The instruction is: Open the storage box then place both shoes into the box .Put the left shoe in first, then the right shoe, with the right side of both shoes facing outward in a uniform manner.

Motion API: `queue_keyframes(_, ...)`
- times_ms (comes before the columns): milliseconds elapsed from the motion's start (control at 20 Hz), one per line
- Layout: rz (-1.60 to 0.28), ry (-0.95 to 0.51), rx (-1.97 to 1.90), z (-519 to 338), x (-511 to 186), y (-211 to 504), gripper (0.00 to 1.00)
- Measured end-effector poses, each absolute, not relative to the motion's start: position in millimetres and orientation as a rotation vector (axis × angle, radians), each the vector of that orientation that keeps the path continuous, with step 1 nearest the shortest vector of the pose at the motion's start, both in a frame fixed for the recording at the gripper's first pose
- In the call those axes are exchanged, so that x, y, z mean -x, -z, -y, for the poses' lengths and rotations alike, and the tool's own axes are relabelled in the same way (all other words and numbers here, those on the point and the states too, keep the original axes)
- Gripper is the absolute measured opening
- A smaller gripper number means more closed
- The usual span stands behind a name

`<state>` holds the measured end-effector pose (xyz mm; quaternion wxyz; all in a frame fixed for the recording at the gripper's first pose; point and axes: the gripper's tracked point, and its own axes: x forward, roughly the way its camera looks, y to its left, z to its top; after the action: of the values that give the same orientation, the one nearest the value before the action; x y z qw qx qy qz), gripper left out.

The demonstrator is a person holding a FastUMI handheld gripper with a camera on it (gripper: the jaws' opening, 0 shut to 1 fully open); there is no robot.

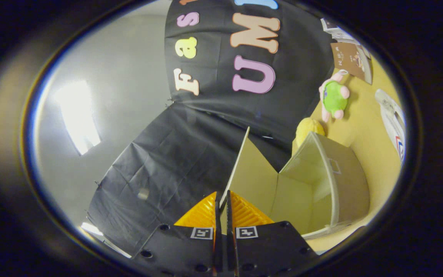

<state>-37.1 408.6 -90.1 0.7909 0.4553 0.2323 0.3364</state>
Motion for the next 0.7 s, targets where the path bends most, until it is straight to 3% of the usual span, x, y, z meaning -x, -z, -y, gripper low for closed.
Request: queue_keyframes(700, -0.666, -0.896, -0.904, -526.0, 71.3, 111.9, 0.08)
